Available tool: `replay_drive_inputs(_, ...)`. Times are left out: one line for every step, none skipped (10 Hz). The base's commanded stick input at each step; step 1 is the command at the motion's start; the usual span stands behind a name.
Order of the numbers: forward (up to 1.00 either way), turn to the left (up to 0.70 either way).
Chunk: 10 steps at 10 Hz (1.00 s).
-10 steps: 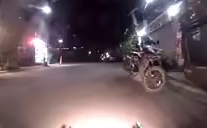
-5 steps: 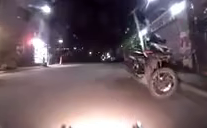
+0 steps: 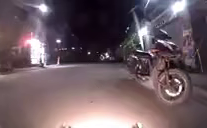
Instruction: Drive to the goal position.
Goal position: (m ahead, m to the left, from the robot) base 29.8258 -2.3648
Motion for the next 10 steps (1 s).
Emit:
replay_drive_inputs(0.60,0.00)
replay_drive_inputs(0.60,0.00)
replay_drive_inputs(0.60,0.00)
replay_drive_inputs(0.60,0.00)
replay_drive_inputs(0.60,0.00)
replay_drive_inputs(0.60,0.00)
replay_drive_inputs(0.60,0.00)
replay_drive_inputs(0.60,0.00)
replay_drive_inputs(0.60,0.00)
replay_drive_inputs(0.60,-0.01)
